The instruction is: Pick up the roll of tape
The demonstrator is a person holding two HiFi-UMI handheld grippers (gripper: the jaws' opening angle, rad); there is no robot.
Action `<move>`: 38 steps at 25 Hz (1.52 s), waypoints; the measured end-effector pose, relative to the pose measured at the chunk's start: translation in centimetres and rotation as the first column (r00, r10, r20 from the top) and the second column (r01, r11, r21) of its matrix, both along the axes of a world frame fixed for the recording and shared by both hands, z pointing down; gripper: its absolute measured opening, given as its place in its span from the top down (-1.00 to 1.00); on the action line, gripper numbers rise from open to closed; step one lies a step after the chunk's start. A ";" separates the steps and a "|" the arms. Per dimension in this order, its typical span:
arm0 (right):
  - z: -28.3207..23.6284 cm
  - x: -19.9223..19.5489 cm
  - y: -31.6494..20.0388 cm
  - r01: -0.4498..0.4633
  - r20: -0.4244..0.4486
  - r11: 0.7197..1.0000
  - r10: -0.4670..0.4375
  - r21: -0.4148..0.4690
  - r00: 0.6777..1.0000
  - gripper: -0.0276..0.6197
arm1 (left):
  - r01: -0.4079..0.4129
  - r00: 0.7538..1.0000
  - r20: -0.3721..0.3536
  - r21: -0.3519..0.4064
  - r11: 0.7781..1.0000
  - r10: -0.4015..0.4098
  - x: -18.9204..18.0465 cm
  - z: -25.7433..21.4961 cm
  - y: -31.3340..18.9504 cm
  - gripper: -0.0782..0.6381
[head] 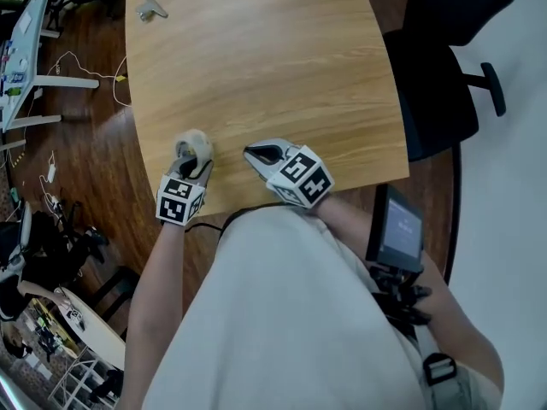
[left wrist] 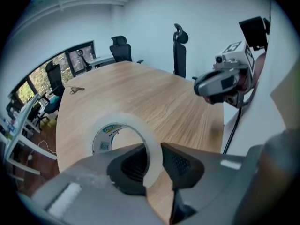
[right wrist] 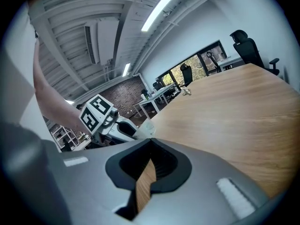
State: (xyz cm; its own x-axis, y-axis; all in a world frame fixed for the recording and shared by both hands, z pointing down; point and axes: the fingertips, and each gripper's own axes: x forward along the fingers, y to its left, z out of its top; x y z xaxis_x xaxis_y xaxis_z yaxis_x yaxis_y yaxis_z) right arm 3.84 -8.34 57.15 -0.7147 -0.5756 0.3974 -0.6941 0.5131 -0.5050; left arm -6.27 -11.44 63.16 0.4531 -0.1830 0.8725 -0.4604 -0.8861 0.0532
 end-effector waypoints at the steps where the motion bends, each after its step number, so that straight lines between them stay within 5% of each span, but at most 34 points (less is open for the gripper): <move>1: 0.0 -0.1 -0.2 0.002 -0.004 1.000 -0.002 0.002 1.000 0.91 | 0.030 0.999 -0.041 -0.001 1.000 -0.030 0.2 -0.5 0.2 0.52; 6: -0.6 -0.8 -0.4 0.032 -0.033 0.999 -0.032 0.012 0.999 0.91 | 0.155 0.957 -0.247 0.003 0.988 -0.150 0.6 -3.4 1.4 0.52; 13: -1.3 -2.2 0.8 0.101 -0.077 0.994 -0.097 0.052 0.992 0.91 | 0.331 0.827 -0.482 0.001 0.944 -0.289 -1.3 -6.3 3.4 0.51; 24: -5.3 -8.0 3.9 0.247 -0.094 0.959 -0.235 0.138 0.967 0.91 | 0.439 0.683 -0.654 0.013 0.898 -0.325 -5.7 -11.0 8.6 0.51; 32: -8.9 -10.1 6.6 0.287 -0.145 0.923 -0.258 0.255 0.955 0.91 | 0.483 0.631 -0.711 0.046 0.874 -0.311 -7.7 -12.9 11.8 0.50; 38: -10.4 -10.3 8.9 0.262 -0.140 0.917 -0.229 0.302 0.963 0.91 | 0.482 0.625 -0.726 0.070 0.873 -0.286 -8.3 -13.6 14.2 0.50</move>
State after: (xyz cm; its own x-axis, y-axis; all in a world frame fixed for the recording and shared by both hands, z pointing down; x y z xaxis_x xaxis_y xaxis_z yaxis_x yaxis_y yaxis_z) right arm -6.43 0.60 46.71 -0.8157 -0.4938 0.3012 -0.5640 0.7947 -0.2245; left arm -14.61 2.73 49.57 0.7307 -0.6334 0.2545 -0.6822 -0.6630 0.3084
